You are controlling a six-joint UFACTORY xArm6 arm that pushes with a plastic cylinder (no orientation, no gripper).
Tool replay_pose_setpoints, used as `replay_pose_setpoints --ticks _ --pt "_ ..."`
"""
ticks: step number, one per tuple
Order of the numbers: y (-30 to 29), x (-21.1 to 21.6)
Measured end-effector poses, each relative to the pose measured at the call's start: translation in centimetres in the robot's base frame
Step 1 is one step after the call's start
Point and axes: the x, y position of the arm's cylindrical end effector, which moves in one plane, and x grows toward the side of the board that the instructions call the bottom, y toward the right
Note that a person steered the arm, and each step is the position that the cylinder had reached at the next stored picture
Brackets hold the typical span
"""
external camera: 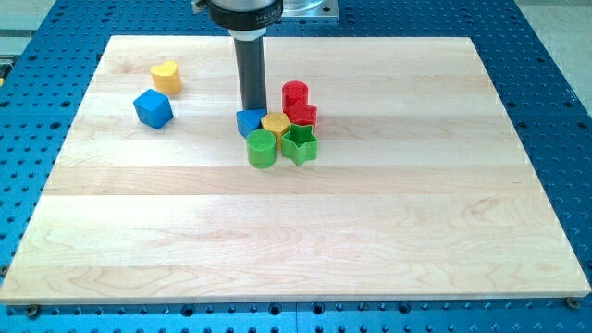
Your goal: Place the cube top to the triangle
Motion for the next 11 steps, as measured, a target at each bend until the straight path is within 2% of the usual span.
replay_pose_setpoints --ticks 2,3,4,5,6,7,8,9,10,11 --pt "-2.3 -0.2" --pt "-11.8 1.3" --pt "-19.9 4.7" --pt "-24.3 0.0" --pt "-14.8 -2.1" --pt "-10.8 -2.4" --pt "-17.2 -0.8" --pt "-10.1 2.7" --pt "-5.3 1.9" --pt "-6.0 -0.5"
